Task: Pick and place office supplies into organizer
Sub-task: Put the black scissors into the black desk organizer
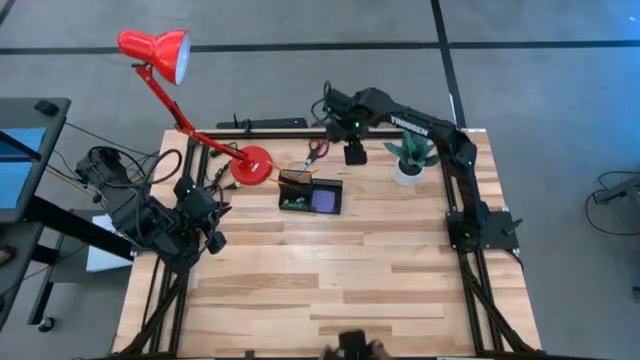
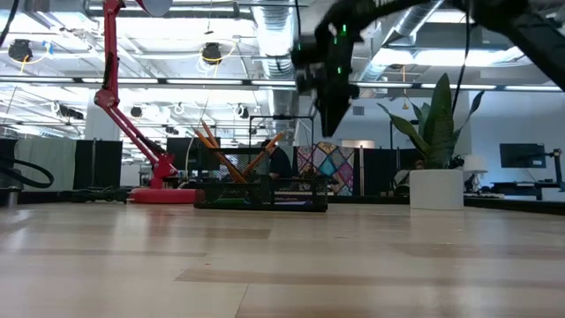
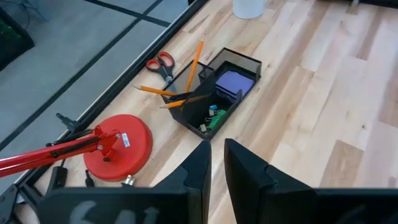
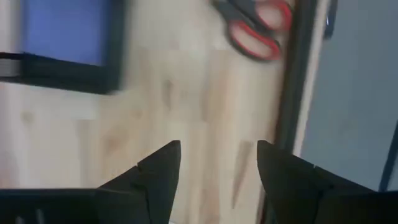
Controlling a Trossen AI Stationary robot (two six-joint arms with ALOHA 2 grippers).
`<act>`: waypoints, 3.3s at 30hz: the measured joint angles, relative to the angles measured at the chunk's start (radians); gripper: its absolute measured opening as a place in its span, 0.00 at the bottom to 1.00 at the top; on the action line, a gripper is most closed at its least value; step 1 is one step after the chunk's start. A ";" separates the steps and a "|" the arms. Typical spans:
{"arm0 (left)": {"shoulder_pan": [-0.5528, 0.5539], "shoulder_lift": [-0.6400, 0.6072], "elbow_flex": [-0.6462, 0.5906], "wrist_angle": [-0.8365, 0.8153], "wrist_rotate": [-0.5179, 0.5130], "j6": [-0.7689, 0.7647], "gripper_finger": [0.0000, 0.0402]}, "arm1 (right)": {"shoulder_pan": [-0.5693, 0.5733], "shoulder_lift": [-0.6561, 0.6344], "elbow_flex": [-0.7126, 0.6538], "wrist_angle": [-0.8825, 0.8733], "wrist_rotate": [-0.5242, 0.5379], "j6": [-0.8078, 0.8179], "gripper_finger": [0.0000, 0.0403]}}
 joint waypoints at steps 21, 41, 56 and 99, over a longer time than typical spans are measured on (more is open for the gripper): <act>-0.025 0.000 0.000 -0.011 -0.002 0.042 0.09 | -0.130 0.235 0.000 0.332 -0.224 -0.357 0.40; -0.025 0.000 0.000 -0.013 -0.037 0.064 0.09 | -0.090 0.249 0.000 0.398 -0.191 -0.465 0.40; -0.025 0.000 0.000 -0.013 -0.091 0.065 0.09 | -0.141 0.299 0.005 0.368 -0.313 -0.417 0.40; -0.025 0.000 0.000 -0.003 -0.122 0.038 0.09 | -0.173 0.370 0.049 0.419 -0.268 -0.550 0.00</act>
